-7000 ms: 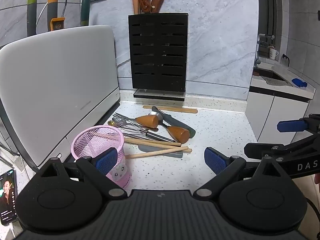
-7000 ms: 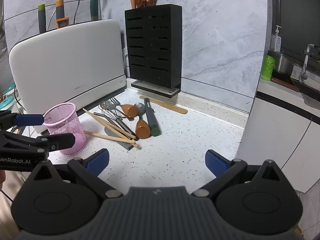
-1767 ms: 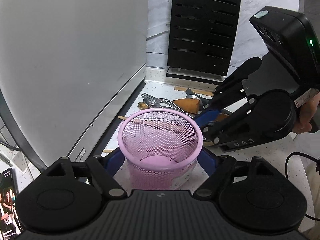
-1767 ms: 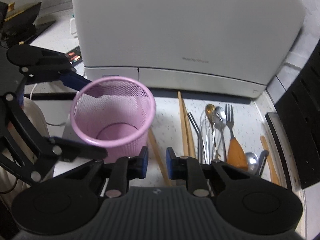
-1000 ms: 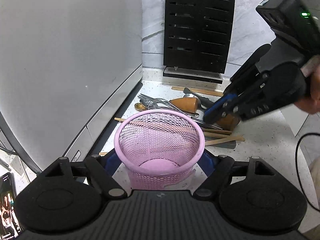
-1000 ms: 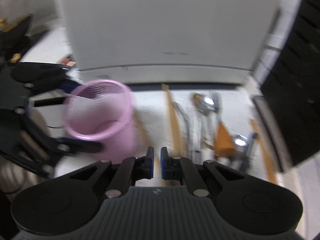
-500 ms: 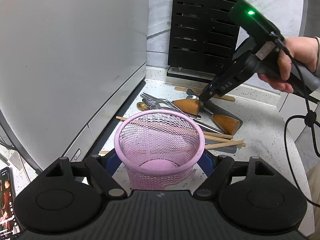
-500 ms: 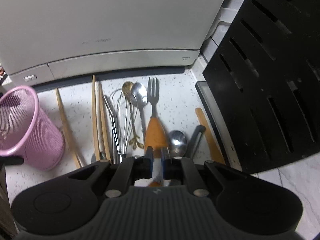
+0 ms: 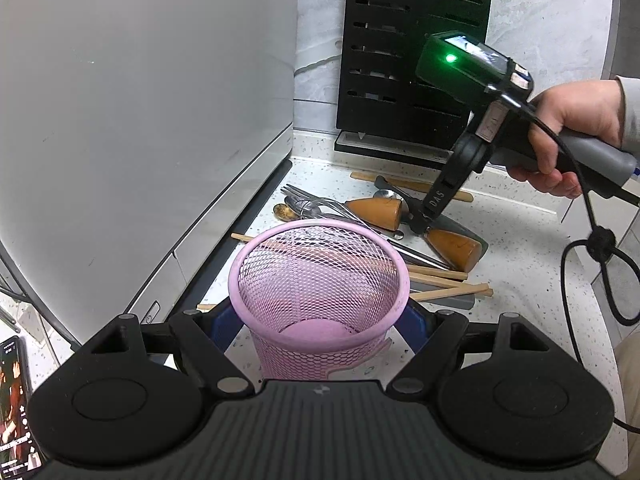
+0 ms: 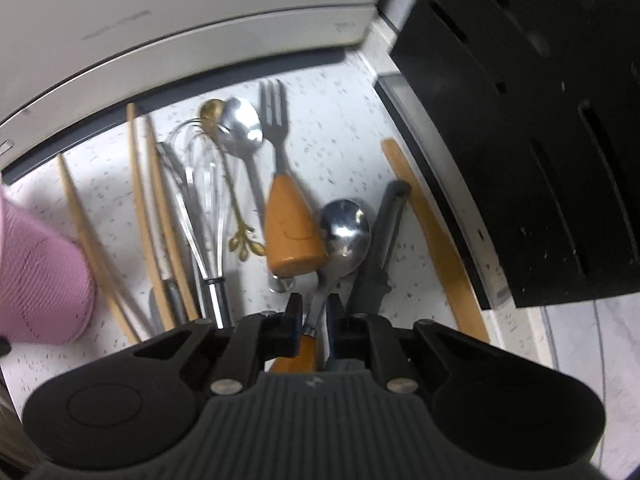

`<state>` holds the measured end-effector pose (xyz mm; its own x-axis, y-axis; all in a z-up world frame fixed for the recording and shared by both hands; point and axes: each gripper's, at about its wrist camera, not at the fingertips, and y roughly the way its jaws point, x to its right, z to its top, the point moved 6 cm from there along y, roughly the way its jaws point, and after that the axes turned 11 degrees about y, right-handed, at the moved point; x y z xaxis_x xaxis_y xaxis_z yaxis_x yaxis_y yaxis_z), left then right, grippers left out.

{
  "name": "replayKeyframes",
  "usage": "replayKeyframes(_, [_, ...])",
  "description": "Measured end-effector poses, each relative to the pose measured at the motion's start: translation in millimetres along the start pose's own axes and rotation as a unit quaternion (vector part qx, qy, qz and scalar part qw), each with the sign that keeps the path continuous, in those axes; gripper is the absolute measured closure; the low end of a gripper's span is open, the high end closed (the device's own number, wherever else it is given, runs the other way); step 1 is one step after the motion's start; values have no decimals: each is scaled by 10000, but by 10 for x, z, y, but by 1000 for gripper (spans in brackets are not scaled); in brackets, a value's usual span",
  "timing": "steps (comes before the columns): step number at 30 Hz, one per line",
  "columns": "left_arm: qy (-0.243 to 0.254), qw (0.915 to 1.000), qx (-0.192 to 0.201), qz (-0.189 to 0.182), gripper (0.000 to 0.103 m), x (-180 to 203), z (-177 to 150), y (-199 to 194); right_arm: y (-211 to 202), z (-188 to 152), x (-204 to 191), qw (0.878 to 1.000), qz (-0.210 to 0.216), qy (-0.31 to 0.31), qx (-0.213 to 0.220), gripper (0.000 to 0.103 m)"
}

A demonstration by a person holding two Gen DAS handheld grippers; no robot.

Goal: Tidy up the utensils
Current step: 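Grasp the orange-handled spoon by its bowl with the right tool, then lower the held spoon handle-first into the pink cup in the left tool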

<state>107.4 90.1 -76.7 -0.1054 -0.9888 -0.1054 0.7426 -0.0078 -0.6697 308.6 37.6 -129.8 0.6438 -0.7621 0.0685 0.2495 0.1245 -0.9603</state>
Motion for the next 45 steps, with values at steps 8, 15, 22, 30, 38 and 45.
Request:
replayKeyframes(8, [-8, 10000, -17, 1, 11, -3, 10, 2, 141, 75, 107, 9978, 192, 598, -212, 94])
replayKeyframes(15, [-42, 10000, -27, 7, 11, -11, 11, 18, 176, 51, 127, 9975, 275, 646, -86, 99])
replayKeyframes(22, [-21, 10000, -44, 34, 11, 9, 6, 22, -68, -127, 150, 9962, 437, 711, 259, 103])
replayKeyframes(30, [-35, 10000, -36, -30, 11, 20, 6, 22, -339, -339, 252, 9904, 766, 924, 681, 103])
replayKeyframes(38, [-31, 10000, -45, 1, 11, 25, 3, 35, -706, -581, 270, 9798, 988, 882, 1500, 103])
replayKeyframes(45, [-34, 10000, -43, 24, 11, 40, 2, 32, -1012, -836, 258, 9633, 887, 802, 2405, 103])
